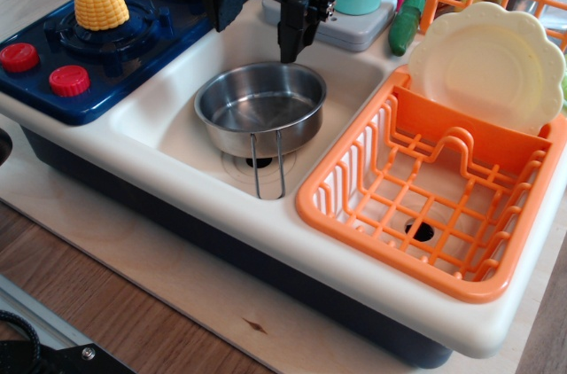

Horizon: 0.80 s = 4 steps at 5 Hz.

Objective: Put pan from sink into drying rack

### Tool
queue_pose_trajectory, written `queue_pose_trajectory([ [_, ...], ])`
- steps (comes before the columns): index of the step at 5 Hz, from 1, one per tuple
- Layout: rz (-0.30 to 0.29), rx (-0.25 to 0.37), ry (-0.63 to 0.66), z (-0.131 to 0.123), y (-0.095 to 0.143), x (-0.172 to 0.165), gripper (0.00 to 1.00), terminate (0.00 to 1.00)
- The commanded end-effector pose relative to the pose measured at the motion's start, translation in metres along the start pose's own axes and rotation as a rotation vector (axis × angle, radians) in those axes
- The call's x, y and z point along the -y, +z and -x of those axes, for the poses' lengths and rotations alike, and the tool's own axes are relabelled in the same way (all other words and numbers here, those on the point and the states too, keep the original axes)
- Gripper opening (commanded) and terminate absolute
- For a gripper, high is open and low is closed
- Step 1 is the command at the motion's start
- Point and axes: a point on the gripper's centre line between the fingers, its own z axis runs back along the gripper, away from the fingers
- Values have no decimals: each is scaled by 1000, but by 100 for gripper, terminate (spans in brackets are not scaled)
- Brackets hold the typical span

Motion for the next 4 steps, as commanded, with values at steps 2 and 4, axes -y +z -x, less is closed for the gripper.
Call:
queue_pose_trajectory([
  [2, 46, 6, -145, 8, -14, 13, 100, 0],
  [4, 66, 14, -281, 27, -31, 29, 100, 0],
])
